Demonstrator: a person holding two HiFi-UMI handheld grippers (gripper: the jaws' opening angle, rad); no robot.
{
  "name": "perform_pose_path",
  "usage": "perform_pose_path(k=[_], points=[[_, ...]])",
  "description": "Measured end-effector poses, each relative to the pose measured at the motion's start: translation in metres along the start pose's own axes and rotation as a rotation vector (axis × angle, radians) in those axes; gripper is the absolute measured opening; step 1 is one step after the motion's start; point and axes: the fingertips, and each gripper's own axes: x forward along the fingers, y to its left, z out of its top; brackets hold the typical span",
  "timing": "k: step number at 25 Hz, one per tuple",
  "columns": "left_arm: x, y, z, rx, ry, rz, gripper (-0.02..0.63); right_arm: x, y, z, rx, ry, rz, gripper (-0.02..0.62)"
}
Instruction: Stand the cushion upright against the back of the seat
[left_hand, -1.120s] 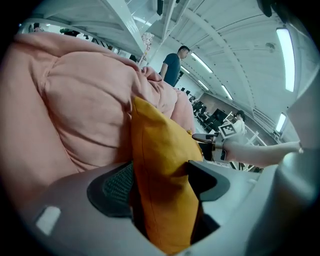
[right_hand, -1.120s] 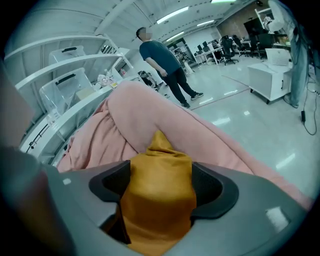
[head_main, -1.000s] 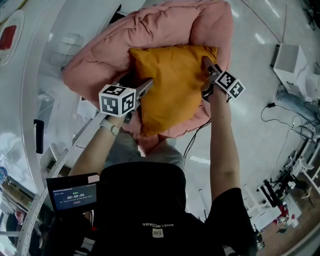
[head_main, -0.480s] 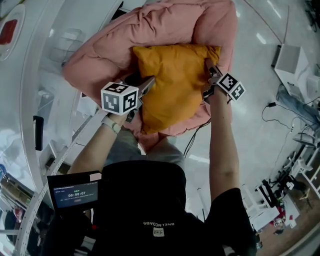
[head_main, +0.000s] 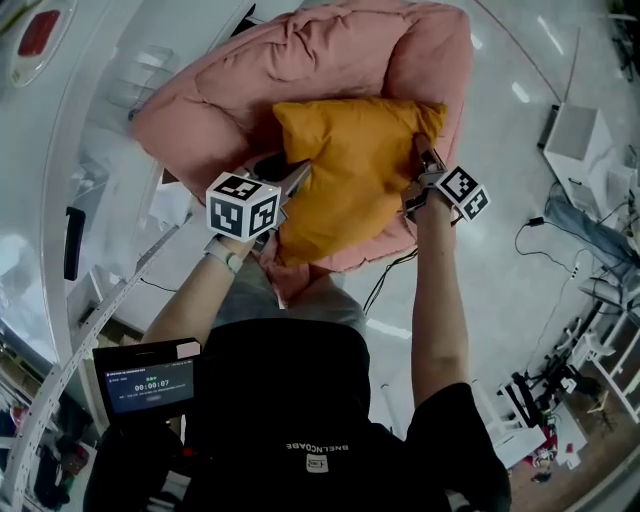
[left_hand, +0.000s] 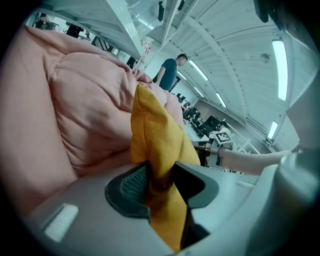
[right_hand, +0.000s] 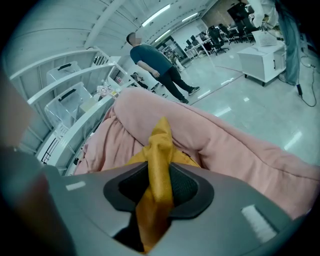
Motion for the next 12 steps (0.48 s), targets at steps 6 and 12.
perform_pose_path(k=[6, 12], points=[[-0.011, -0.011, -0.005, 0.042, -0.039, -0.010, 0.146, -0.019, 0.009, -0.002, 0.004, -0.044, 0.025, 0.110], [-0.023, -0.021, -0.011, 0.078, -0.072, -0.001, 0.141, -0.041, 0.017, -0.005, 0.009, -0.073, 0.055, 0.104]])
